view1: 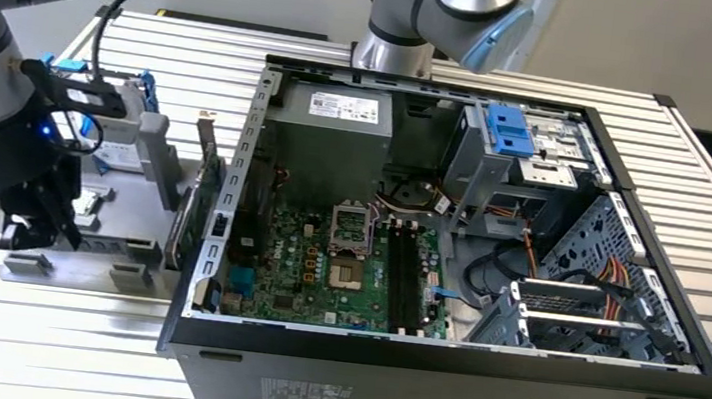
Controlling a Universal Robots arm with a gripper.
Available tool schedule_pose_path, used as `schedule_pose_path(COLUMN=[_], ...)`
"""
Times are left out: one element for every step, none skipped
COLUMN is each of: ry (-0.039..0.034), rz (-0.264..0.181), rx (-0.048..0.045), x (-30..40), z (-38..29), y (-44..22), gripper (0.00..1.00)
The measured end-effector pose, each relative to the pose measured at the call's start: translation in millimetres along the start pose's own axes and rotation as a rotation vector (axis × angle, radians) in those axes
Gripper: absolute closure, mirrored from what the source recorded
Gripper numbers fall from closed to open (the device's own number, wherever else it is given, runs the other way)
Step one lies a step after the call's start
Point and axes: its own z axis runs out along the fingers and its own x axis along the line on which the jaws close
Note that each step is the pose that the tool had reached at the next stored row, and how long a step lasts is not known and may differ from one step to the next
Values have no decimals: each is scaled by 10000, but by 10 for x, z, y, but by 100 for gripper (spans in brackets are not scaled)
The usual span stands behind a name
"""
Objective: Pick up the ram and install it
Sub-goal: 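Pick up the ram and move it above insertion slot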
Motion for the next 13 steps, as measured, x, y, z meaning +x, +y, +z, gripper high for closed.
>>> schedule_pose_path(ry=[0, 0, 0, -1, -1, 0, 0, 0, 0, 0, 0, 0, 0], rz=[0, 0, 0, 0, 0, 0, 0, 0, 0, 0, 0, -1, 0], rx=[0, 1, 0, 1, 1, 1, 0, 0, 0, 0, 0, 0, 1], x=[0, 0, 0, 0, 0, 0, 1, 1, 1, 1, 1, 1, 1], z=[-7, -15, -21, -28, -35, -42, -50, -57, -65, -72, -78, -85, -91], y=[0, 0, 0, 0, -1, -1, -1, -1, -1, -1, -1, -2, -1], gripper=[100, 100, 100, 100, 100, 100, 100, 100, 100, 100, 100, 100, 100])
